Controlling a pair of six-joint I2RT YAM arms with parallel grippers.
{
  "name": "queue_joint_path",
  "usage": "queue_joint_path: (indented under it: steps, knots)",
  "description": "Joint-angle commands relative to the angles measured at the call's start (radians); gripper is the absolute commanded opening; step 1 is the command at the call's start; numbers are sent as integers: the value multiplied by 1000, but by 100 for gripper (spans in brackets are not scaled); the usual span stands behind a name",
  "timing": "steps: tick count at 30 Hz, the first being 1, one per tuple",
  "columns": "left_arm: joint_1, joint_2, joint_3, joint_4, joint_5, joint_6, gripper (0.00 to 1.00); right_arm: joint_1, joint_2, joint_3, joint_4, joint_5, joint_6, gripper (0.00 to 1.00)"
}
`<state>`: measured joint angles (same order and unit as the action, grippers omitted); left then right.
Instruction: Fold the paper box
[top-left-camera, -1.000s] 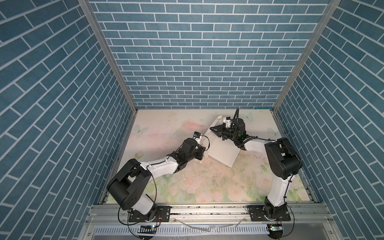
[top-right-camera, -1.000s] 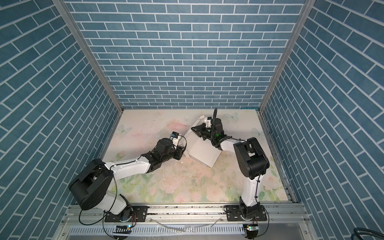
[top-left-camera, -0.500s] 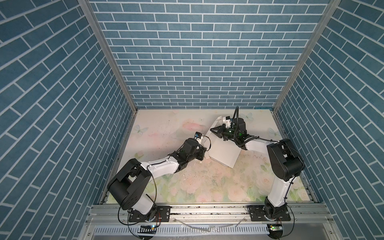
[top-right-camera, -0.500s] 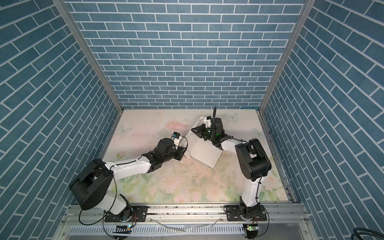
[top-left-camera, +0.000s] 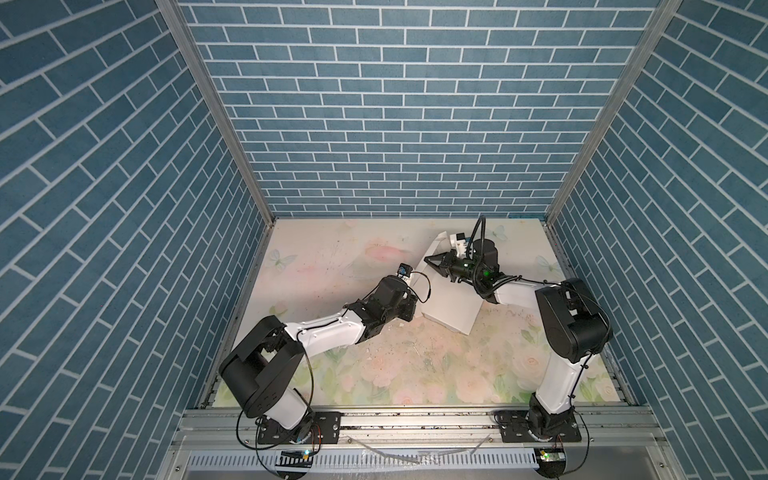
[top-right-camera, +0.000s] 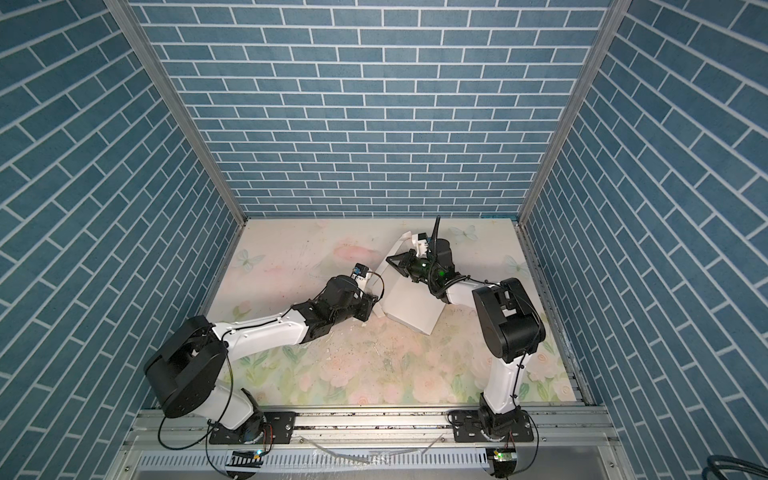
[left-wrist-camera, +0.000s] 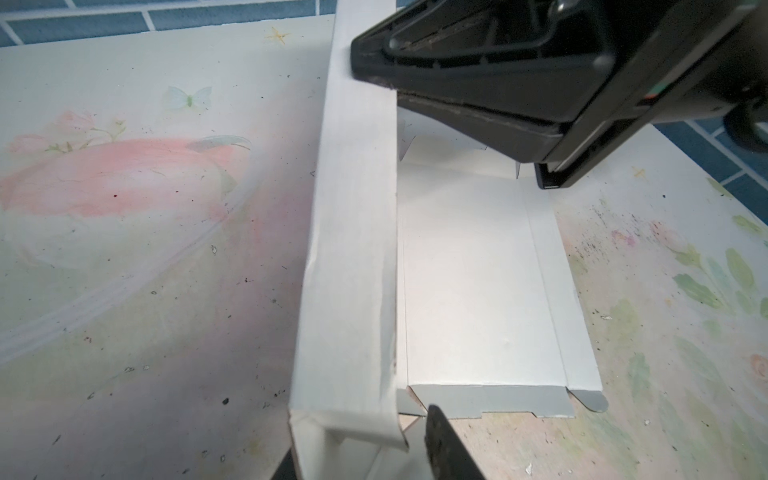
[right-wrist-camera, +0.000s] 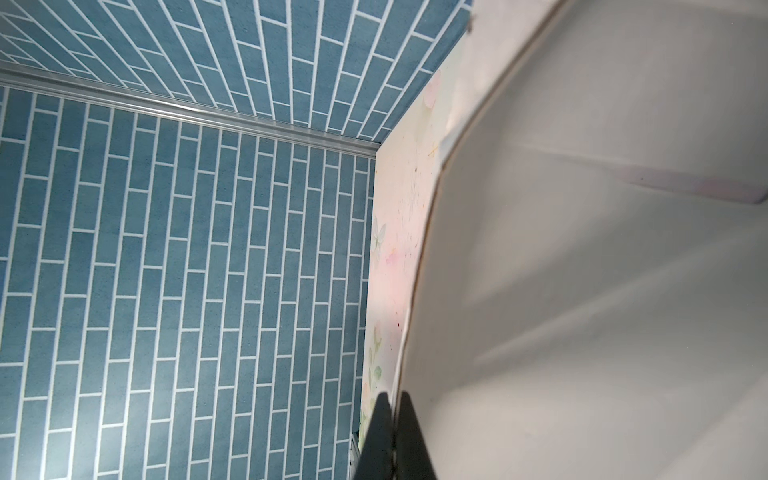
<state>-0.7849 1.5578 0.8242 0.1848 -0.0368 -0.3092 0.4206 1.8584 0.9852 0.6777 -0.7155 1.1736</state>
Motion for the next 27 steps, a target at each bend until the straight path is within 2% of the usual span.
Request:
queue_joint_path:
  steps: [1,18,27]
  knots:
    - [-17,19,40,-21,-17,-4,42,-1,22,-37,82,-22,-1,0]
    - [-56,69,147,-146,-72,-73,46,-36,88,-120,311,-44,53,0]
    - [-89,101,169,-150,-84,-91,48,-43,90,-140,333,-40,56,0]
